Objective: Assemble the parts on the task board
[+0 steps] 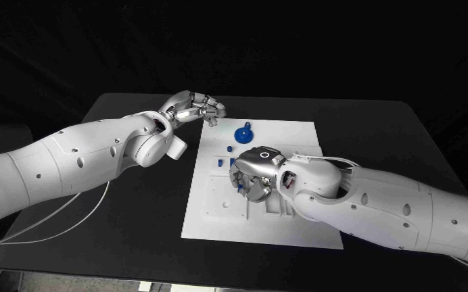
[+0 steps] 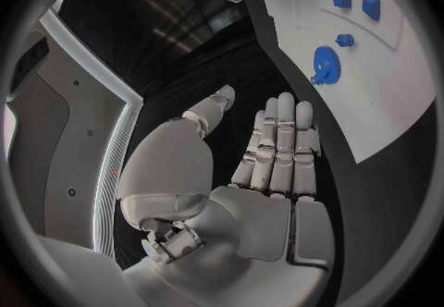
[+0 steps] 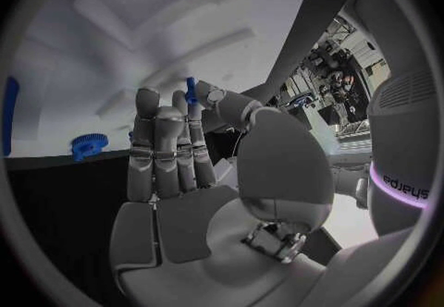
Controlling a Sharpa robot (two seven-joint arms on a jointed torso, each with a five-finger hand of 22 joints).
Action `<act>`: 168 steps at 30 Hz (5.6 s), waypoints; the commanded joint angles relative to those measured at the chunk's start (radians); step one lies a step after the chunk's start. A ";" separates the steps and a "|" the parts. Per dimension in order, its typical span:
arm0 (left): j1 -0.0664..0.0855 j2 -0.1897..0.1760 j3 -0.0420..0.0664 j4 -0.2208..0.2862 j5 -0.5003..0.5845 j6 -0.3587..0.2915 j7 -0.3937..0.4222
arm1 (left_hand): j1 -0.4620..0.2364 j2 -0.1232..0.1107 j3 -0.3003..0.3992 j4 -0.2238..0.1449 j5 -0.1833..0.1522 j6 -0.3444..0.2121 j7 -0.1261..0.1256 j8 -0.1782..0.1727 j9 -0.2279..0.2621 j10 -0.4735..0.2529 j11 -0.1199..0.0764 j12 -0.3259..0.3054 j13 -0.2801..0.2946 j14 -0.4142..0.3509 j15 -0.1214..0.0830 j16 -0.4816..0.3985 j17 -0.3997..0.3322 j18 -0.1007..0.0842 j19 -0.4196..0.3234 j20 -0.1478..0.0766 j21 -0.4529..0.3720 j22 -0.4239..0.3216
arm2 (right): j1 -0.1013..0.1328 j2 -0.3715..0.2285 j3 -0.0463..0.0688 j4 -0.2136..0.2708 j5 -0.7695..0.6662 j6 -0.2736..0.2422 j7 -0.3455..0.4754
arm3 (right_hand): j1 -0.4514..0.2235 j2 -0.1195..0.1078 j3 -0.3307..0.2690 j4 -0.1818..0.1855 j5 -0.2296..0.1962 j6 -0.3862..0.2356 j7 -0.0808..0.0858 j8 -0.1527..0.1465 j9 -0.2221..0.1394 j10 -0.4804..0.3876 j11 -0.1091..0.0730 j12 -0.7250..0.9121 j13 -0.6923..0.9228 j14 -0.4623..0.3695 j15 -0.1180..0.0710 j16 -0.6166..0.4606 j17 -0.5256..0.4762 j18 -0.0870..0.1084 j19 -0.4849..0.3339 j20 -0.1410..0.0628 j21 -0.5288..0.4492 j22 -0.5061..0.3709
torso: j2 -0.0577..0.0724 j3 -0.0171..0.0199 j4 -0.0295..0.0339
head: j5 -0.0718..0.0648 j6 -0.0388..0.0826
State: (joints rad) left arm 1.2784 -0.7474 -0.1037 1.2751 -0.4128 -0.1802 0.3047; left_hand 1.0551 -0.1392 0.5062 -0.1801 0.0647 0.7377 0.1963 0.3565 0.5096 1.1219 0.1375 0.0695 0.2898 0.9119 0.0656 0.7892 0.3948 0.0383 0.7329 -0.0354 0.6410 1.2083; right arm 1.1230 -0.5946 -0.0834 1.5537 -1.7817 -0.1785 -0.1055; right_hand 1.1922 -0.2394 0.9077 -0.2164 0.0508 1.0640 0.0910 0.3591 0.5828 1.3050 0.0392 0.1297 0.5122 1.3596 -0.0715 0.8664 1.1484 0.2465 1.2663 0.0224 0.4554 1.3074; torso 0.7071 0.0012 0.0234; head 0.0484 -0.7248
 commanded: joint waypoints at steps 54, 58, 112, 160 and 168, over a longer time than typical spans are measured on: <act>0.002 0.001 0.001 -0.016 0.005 0.009 0.000 | -0.004 0.006 -0.003 -0.004 0.005 -0.013 0.002 0.011 -0.005 -0.007 0.001 0.004 0.002 0.003 0.004 -0.007 0.007 0.019 0.001 0.005 -0.008 0.004 | 0.072 -0.163 0.015 0.098 0.423 -0.163 0.158 | -0.058 -0.029 -0.198 0.009 0.209 -0.170 0.080 -0.102 -0.050 -0.239 0.081 -0.035 -0.194 -0.067 0.078 0.008 -0.058 0.015 -0.068 0.024 -0.015 0.019 | -0.001 0.0019 -0.0020 | -0.017 0.022; 0.002 0.001 0.001 -0.019 0.005 0.009 0.000 | -0.004 0.006 -0.003 -0.004 0.005 -0.013 0.002 0.011 -0.005 -0.007 0.001 0.004 0.002 0.004 0.004 -0.007 0.007 0.019 0.002 0.005 -0.008 0.004 | 0.094 -0.198 0.035 0.114 0.448 -0.140 0.155 | -0.058 -0.012 -0.214 0.000 0.227 -0.167 0.079 -0.099 -0.050 -0.198 0.063 0.000 -0.190 -0.069 0.061 0.012 -0.061 0.015 -0.070 0.025 -0.015 0.021 | -0.001 0.0019 -0.0021 | -0.018 0.024; 0.002 -0.028 0.000 -0.003 0.005 0.012 -0.006 | -0.005 0.004 -0.003 -0.003 0.006 -0.014 0.001 0.015 -0.008 -0.007 0.001 0.004 0.003 0.004 0.004 -0.010 0.010 0.019 0.003 0.005 -0.010 0.005 | 0.112 -0.214 0.014 -0.030 0.168 0.105 0.024 | -0.010 -0.033 -0.137 0.077 -0.001 -0.124 0.058 -0.059 -0.068 -0.141 0.030 0.138 -0.212 -0.109 0.030 0.056 -0.114 0.015 -0.091 0.034 -0.020 0.024 | 0.000 0.0005 -0.0002 | -0.032 0.021; 0.001 -0.027 0.000 -0.005 0.012 0.018 -0.011 | -0.007 0.006 -0.003 0.001 0.005 -0.016 0.002 0.019 -0.011 -0.008 0.001 0.004 0.003 0.004 0.004 -0.013 0.014 0.019 0.004 0.005 -0.012 0.007 | 0.090 -0.210 0.017 -0.006 0.113 0.032 0.019 | -0.006 0.040 -0.010 0.036 -0.002 -0.034 0.018 -0.014 -0.018 -0.111 -0.009 0.268 -0.108 -0.081 -0.009 0.126 -0.118 0.015 -0.058 0.005 0.064 0.022 | 0.000 0.0016 -0.0011 | -0.028 0.010; 0.001 -0.024 0.000 -0.009 0.012 0.018 -0.010 | -0.006 0.007 -0.002 0.001 0.007 -0.016 0.002 0.020 -0.012 -0.008 0.001 0.004 0.003 0.005 0.004 -0.013 0.015 0.019 0.004 0.005 -0.013 0.008 | 0.092 -0.219 0.058 0.020 0.096 -0.016 0.024 | -0.006 0.036 -0.005 0.036 -0.002 -0.033 0.017 -0.012 -0.014 -0.111 -0.010 0.270 -0.105 -0.079 -0.010 0.127 -0.120 0.015 -0.056 0.004 0.066 0.021 | 0.000 0.0005 0.0003 | -0.027 0.010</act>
State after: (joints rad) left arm 1.2788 -0.7737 -0.1043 1.2663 -0.4057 -0.1750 0.2859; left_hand 1.0551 -0.1392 0.5034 -0.1828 0.0647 0.7271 0.1928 0.3710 0.4991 1.1219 0.1374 0.0695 0.2912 0.9119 0.0656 0.7815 0.4084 0.0372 0.7329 -0.0354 0.6348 1.2148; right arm 1.2134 -0.8120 -0.0280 1.5679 -1.6690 -0.1471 -0.0927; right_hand 1.1810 -0.2037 0.8962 -0.1818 0.0456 1.0243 0.1091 0.3436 0.5677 1.1901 0.0318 0.3945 0.3650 1.2760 -0.0769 0.9873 1.0292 0.2449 1.2029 0.0286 0.5177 1.3081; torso 0.7071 0.0022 0.0232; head 0.0208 -0.7143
